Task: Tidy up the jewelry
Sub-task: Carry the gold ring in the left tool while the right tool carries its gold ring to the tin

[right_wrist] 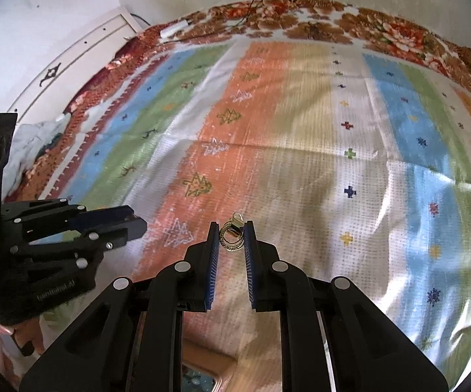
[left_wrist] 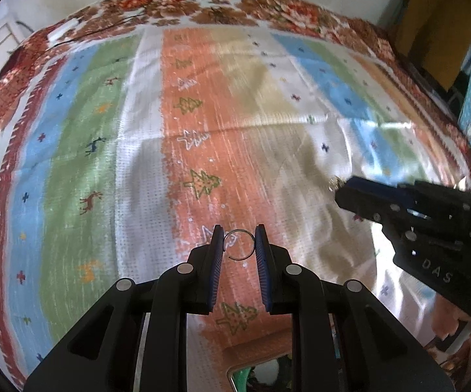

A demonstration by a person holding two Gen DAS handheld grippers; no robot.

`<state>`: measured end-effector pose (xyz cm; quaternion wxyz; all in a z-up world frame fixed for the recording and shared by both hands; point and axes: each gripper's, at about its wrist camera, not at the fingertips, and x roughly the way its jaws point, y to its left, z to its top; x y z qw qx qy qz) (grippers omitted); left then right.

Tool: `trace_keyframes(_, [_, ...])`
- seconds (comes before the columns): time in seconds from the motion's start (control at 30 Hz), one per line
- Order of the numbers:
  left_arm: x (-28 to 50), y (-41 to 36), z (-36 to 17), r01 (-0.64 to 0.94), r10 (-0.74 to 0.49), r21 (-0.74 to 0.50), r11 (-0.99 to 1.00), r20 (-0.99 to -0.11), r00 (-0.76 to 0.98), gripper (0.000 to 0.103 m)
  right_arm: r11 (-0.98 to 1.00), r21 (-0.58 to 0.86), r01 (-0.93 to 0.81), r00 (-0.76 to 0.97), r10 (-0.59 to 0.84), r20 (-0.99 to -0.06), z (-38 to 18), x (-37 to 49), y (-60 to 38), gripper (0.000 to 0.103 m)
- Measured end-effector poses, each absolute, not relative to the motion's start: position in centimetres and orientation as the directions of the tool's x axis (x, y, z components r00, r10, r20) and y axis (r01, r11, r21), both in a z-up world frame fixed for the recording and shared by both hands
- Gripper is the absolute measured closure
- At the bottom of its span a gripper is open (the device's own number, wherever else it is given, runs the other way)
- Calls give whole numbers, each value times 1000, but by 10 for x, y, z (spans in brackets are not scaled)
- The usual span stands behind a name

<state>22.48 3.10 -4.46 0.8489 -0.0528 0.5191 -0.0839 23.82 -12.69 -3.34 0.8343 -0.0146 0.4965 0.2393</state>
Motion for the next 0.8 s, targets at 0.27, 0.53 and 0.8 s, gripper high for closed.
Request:
trace_keyframes(0.27, [205,42,-25,66,-224,-222,973,-829,513,84,864,215,-456,423,423,-801,-22,212,-124,87])
trace_keyframes(0.53, [183,40,-14,83,-207,-194,977,-803,559,84,849,215,-483,456,453,-766,-8,190,-127,87])
trace_keyframes(0.8, [155,33,-5,115,-227,-198,973,-772,594,84,840,224,-495,459,471,-754,-5,168,-132,87])
